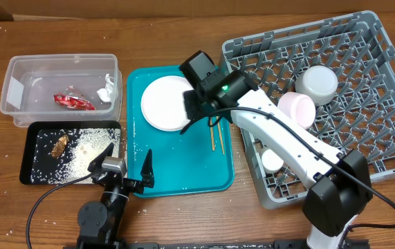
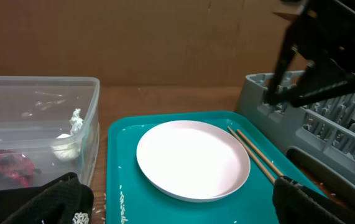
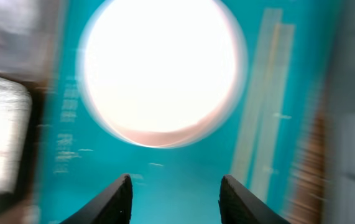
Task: Sort waste into correct bins and load items into the dishwasher
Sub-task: 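Grasp the white plate edge with the right gripper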
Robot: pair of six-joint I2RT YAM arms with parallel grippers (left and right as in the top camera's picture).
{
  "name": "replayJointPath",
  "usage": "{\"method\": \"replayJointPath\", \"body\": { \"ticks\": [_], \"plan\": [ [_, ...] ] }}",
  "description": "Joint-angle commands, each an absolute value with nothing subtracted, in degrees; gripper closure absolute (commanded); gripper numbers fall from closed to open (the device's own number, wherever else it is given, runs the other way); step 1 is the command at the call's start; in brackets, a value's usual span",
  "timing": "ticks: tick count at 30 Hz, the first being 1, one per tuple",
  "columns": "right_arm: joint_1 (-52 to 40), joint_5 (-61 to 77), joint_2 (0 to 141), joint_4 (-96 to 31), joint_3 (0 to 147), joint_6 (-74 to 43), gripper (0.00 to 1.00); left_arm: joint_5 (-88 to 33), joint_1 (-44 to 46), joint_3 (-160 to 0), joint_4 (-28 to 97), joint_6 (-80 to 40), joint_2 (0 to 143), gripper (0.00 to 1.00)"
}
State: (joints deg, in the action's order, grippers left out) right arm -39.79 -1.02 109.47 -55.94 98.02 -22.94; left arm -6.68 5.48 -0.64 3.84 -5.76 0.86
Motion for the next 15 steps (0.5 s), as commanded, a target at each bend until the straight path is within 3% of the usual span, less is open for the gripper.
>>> {"method": "replayJointPath", "body": {
  "ticks": [1,8,13,15],
  "plan": [
    [-39.3,5.9,114.5,-52.3,97.7,-32.2,0.49,-6.7,4.8,-0.3,3.8,-5.1,0.4,0.00],
    [-38.7,5.2,125.4,-48.6,97.7,-47.6,0.50,-6.7,4.8,-0.3,3.8,-5.1,0.4,0.00],
    [-38.1,5.2,128.9,-48.1,97.7,-51.3,0.52,-6.7,4.8,-0.3,3.8,-5.1,0.4,0.00],
    [-37.9,5.2,129.2,-48.4,97.7,-51.2,0.79,-6.7,4.8,-0.3,3.8,-5.1,0.4,0.00]
  ]
}}
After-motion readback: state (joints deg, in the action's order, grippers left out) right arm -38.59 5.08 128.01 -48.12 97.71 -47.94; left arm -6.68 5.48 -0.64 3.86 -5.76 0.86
